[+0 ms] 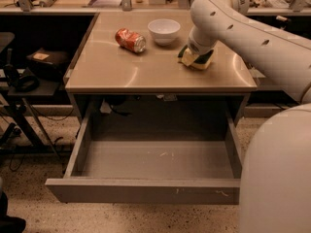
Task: Pick sponge from top drawer and place on counter
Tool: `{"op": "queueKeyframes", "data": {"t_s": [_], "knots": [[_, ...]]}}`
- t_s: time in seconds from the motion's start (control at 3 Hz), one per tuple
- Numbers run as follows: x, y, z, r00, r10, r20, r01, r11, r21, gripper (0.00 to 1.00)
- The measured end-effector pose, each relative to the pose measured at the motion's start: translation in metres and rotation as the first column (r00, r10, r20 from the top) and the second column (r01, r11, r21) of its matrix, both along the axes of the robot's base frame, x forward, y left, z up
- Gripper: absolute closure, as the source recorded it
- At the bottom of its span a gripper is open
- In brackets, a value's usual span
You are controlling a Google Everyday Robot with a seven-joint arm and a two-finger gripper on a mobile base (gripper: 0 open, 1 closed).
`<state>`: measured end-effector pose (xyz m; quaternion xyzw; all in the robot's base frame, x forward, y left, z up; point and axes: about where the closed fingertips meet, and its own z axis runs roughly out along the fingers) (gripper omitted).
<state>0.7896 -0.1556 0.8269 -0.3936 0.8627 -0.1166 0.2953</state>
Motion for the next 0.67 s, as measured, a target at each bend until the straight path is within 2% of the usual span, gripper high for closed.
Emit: {"op": "queueKeyframes", "data": {"t_s": [0.33, 0.67], "knots": [[0.0, 0.0, 0.0, 1.0, 0.0, 0.0, 0.0, 1.0, 0.0, 0.0], [0.0, 0.0, -0.0001, 1.0, 0.0, 0.0, 0.0, 1.0, 0.0, 0.0]]}}
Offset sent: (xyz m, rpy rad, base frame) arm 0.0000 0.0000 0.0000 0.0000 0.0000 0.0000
